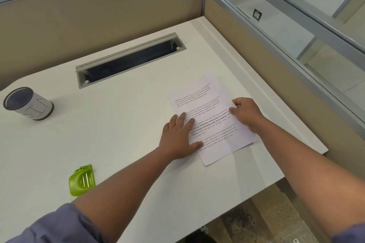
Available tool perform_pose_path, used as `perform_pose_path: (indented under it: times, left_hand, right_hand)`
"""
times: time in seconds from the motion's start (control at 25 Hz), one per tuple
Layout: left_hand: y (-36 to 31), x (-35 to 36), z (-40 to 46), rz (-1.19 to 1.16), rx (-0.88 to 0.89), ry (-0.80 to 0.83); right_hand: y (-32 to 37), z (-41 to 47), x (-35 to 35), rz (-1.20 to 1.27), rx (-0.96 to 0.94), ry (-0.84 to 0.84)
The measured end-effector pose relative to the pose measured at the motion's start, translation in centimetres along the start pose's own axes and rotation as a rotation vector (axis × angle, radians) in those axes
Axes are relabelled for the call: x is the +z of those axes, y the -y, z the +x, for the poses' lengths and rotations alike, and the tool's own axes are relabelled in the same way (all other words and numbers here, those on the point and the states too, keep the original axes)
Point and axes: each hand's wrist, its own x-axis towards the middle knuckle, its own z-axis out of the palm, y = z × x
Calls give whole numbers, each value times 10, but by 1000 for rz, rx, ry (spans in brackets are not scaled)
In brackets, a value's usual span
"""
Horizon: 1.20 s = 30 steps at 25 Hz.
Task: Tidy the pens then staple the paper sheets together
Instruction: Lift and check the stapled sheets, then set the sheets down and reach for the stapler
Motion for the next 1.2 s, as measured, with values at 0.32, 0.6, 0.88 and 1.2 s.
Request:
perform_pose_path:
  times: [0.32,0.6,0.88,1.2]
  left_hand:
    - [1,-1,0,-38,-1,9]
    - [28,-18,-25,-206,35,-55]
    - [115,-30,-113,-242,-139,-233]
    - [199,-49,-200,-584,-621,-486]
  right_hand:
    - [-11,-15,25,-624,-309,-94]
    - [-1,-42,62,-617,-401,-143]
    - [32,-107,175,-619,-564,174]
    - [71,-176,293,-722,-758,529]
